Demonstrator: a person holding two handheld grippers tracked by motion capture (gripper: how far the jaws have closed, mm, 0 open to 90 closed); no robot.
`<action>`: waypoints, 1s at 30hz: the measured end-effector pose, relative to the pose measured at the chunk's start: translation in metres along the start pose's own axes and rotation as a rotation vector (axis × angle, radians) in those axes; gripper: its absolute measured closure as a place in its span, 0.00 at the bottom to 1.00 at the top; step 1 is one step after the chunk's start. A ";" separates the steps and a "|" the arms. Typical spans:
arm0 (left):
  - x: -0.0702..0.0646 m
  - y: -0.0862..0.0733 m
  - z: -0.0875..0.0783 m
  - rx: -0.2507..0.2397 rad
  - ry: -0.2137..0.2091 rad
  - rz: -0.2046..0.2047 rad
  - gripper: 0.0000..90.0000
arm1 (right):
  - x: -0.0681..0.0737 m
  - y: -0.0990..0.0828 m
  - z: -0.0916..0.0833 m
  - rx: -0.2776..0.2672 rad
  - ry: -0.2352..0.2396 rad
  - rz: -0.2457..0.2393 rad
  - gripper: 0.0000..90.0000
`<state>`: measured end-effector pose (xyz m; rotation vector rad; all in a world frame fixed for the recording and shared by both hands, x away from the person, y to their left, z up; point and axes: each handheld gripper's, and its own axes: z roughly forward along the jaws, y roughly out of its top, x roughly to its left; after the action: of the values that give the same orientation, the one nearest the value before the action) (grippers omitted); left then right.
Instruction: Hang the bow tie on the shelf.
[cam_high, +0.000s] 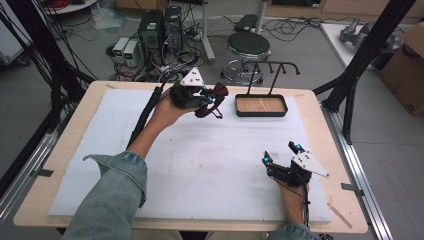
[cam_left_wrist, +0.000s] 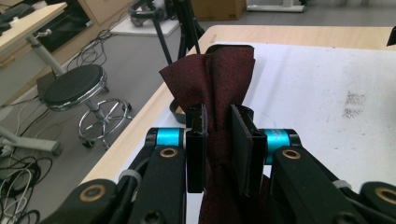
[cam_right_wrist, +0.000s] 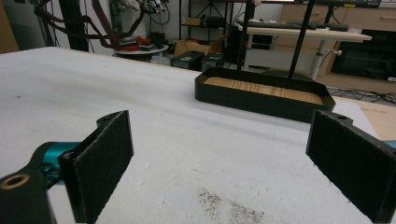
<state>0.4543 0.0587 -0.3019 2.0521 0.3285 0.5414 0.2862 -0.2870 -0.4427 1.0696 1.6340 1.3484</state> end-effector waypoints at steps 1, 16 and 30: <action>0.000 0.001 0.002 0.001 -0.002 0.004 0.85 | 0.000 0.000 0.000 0.000 0.000 0.000 0.07; -0.007 0.020 0.054 -0.010 -0.076 0.016 0.85 | 0.000 0.000 0.000 -0.001 0.004 0.000 0.07; 0.004 0.041 0.064 -0.121 -0.020 -0.003 0.85 | 0.000 0.000 0.000 0.000 0.007 0.007 0.07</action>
<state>0.4906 -0.0081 -0.2939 1.9391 0.2797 0.5257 0.2866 -0.2874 -0.4429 1.0728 1.6372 1.3576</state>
